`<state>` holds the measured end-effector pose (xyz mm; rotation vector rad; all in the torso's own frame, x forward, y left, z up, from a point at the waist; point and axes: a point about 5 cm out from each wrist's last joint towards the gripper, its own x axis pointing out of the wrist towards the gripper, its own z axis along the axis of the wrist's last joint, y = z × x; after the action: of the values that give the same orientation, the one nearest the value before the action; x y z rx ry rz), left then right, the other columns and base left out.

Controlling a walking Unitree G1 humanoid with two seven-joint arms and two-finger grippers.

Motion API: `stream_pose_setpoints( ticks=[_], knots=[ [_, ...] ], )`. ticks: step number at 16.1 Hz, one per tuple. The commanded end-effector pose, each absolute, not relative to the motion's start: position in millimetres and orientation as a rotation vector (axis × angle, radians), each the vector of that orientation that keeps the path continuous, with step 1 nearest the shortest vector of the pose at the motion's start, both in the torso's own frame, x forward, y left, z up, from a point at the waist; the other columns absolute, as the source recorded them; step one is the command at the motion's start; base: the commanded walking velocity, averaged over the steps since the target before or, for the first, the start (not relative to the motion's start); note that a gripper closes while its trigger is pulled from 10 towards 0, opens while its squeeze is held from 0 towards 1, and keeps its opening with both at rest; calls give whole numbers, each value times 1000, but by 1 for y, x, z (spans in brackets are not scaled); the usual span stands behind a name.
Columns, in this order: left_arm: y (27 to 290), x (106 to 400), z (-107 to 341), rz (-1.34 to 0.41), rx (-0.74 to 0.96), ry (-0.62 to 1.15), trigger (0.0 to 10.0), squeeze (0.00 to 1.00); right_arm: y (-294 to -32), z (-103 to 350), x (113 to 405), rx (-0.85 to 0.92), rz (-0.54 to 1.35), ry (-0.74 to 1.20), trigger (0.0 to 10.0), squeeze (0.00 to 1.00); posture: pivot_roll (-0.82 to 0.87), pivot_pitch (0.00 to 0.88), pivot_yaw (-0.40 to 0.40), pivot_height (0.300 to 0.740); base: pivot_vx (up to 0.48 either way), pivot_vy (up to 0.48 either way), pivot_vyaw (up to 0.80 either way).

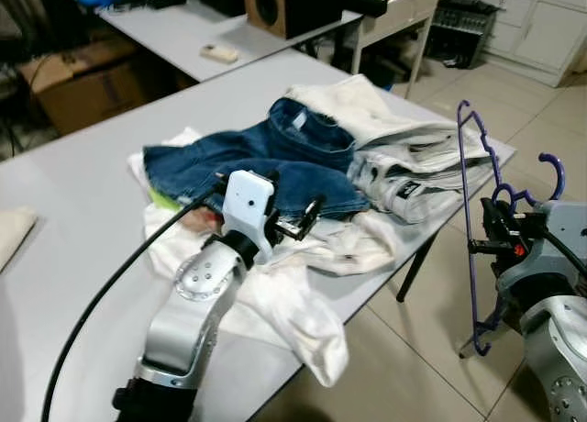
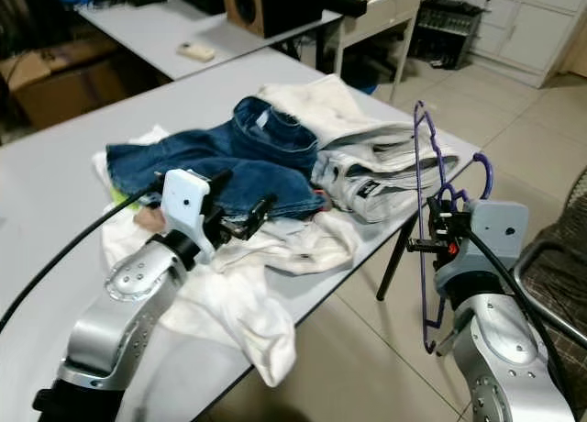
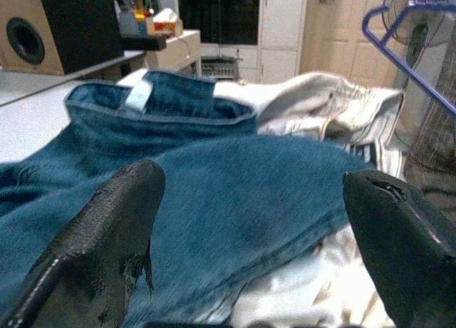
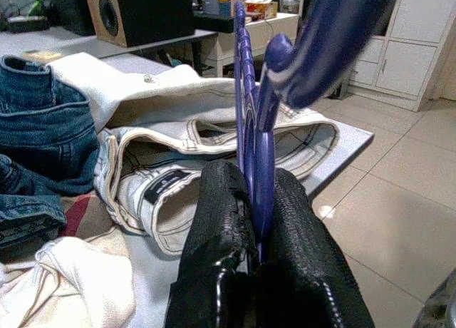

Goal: Hang hanger

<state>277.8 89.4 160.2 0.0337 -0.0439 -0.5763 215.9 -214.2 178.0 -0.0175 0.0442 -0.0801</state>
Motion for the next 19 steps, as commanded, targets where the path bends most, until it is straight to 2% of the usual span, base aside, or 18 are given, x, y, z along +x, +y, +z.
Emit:
stream_pose_setpoints(
  ticks=[1,3,4,5,6,7,9,11,14,17,18,19],
  knots=[
    [88,280,160,-609,53,-45,10000,1000,-221,181,214,-41,-103,28,10000,0,-211,53,63,740,0,0,0],
    [86,286,159,-601,90,-32,10000,1000,-228,181,212,-56,-130,33,10000,0,-220,52,75,740,0,0,0],
    [83,290,158,-606,117,-26,10000,922,-232,181,211,-67,-141,36,10000,0,-220,52,75,740,0,0,0],
    [79,292,156,-644,148,-20,10000,247,-234,181,210,-75,-148,37,10000,0,-220,52,75,740,0,0,0],
    [76,294,155,-666,171,-15,10000,47,-236,181,210,-77,-151,39,10000,0,-237,46,89,740,0,0,0],
    [71,297,153,-699,209,-12,10000,0,-237,180,210,-79,-155,44,10000,0,-243,45,91,740,0,0,0],
    [58,307,145,-789,290,37,10000,0,-237,178,207,-92,-154,64,10000,0,-255,44,93,740,0,0,0],
    [58,314,138,-793,335,71,10000,0,-237,177,206,-96,-156,69,10000,0,-268,42,95,740,0,0,0],
    [69,341,135,-631,440,70,10000,0,-238,175,203,-96,-173,73,10000,0,-276,36,99,740,0,0,0],
    [67,353,134,-606,556,64,10000,0,-236,173,203,-93,-170,75,10000,0,-278,32,105,740,0,0,0],
    [69,355,135,-581,577,55,4941,0,-234,173,203,-92,-168,74,10000,0,-278,29,109,740,0,0,0],
    [70,357,136,-563,588,44,471,0,-234,173,202,-90,-167,72,10000,0,-278,26,112,740,0,0,0]
  ],
)
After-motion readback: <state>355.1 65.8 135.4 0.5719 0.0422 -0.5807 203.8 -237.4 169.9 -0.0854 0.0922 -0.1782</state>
